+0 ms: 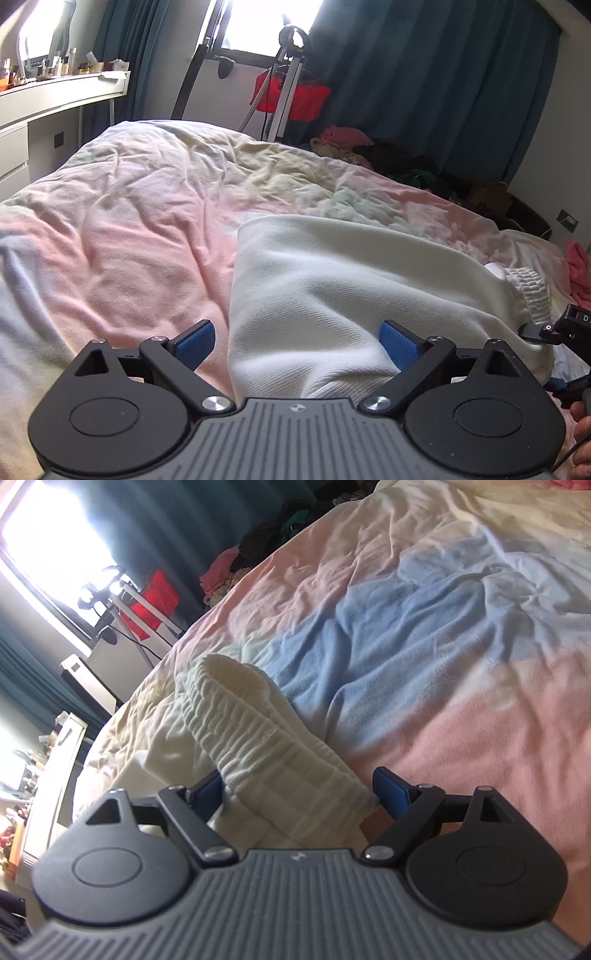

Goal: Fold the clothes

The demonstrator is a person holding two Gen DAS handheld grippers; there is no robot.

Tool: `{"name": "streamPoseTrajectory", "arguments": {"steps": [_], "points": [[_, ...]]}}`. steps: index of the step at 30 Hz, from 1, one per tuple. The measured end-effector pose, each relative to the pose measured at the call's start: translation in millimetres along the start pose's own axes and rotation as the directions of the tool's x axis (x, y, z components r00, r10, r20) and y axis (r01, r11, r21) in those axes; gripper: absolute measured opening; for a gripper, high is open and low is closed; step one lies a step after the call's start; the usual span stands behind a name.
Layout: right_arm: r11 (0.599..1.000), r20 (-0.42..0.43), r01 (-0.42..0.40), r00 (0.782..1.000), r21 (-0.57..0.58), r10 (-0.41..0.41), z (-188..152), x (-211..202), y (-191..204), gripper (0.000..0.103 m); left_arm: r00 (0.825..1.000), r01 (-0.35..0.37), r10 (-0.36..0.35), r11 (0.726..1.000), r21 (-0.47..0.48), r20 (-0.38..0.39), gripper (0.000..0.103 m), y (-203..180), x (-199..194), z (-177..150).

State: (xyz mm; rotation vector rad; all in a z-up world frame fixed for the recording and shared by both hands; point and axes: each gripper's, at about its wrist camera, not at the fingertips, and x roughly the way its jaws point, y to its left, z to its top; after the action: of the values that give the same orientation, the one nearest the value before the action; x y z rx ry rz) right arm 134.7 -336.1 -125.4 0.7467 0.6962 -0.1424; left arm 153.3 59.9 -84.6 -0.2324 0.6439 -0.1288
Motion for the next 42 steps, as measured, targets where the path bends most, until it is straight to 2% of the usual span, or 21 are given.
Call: {"name": "streamPoseTrajectory", "arguments": {"steps": [4, 7, 9, 13, 15, 17, 18, 20, 22, 25, 29, 30, 32, 35, 38, 42], "points": [[0.988, -0.052, -0.045, 0.997, 0.148, 0.053, -2, 1, -17, 0.087, 1.0, -0.005, 0.005, 1.0, -0.015, -0.021, 0.097, 2, 2, -3], [0.974, -0.064, -0.076, 0.994, 0.212, 0.091, -3, 5, -25, 0.088, 0.997, 0.016, -0.022, 0.997, -0.08, -0.068, 0.097, 9, 11, -4], [0.978, -0.046, -0.084, 0.994, 0.188, 0.095, -3, 8, -21, 0.088, 0.995, 0.025, -0.036, 0.993, -0.118, -0.09, 0.099, 14, 15, -5], [0.992, -0.004, -0.073, 0.997, 0.101, 0.073, -2, 10, -7, 0.085, 0.993, 0.028, -0.042, 0.991, -0.13, -0.109, 0.1, 17, 19, -8], [0.998, 0.03, -0.053, 0.998, 0.037, 0.052, 0, 6, 1, 0.075, 0.993, 0.032, -0.046, 0.991, -0.127, -0.11, 0.1, 16, 18, -8], [0.998, 0.077, -0.032, 0.996, -0.048, 0.035, -1, -4, 12, 0.059, 0.992, 0.035, -0.049, 0.992, -0.124, -0.112, 0.099, 16, 17, -8], [0.996, 0.107, -0.024, 0.994, -0.083, 0.032, -1, -11, 17, 0.056, 0.992, 0.037, -0.051, 0.992, -0.123, -0.113, 0.099, 15, 17, -8], [0.994, 0.167, -0.04, 0.984, -0.104, 0.057, 2, -26, 22, 0.044, 0.992, 0.041, -0.055, 0.992, -0.12, -0.115, 0.099, 14, 16, -8], [0.995, 0.188, -0.061, 0.979, -0.081, 0.076, 7, -34, 18, 0.043, 0.991, 0.045, -0.059, 0.992, -0.117, -0.116, 0.099, 13, 15, -8], [0.999, 0.139, -0.036, 0.99, -0.013, 0.038, 8, -23, 2, 0.045, 0.991, 0.049, -0.063, 0.992, -0.112, -0.118, 0.099, 12, 14, -9], [0.982, 0.027, -0.075, 0.997, 0.175, 0.072, 8, -5, -28, 0.066, 0.989, 0.06, -0.078, 0.988, -0.14, -0.126, 0.099, 15, 16, -8], [0.976, -0.01, -0.079, 0.996, 0.204, 0.083, 7, -1, -32, 0.068, 0.987, 0.067, -0.088, 0.985, -0.157, -0.132, 0.099, 17, 17, -8], [0.964, -0.078, -0.083, 0.991, 0.253, 0.106, 5, 6, -37, 0.081, 0.982, 0.082, -0.114, 0.976, -0.201, -0.148, 0.099, 22, 20, -9], [0.972, -0.118, -0.073, 0.988, 0.224, 0.101, -2, 17, -33, 0.087, 0.977, 0.096, -0.139, 0.964, -0.247, -0.161, 0.099, 27, 24, -9], [0.961, -0.141, -0.133, 0.975, 0.244, 0.171, -2, 22, -27, 0.089, 0.974, 0.103, -0.153, 0.957, -0.272, -0.167, 0.099, 30, 26, -10], [0.951, -0.127, -0.246, 0.954, 0.188, 0.272, -2, 16, -12, 0.089, 0.972, 0.11, -0.164, 0.951, -0.289, -0.169, 0.099, 32, 29, -11]]}}
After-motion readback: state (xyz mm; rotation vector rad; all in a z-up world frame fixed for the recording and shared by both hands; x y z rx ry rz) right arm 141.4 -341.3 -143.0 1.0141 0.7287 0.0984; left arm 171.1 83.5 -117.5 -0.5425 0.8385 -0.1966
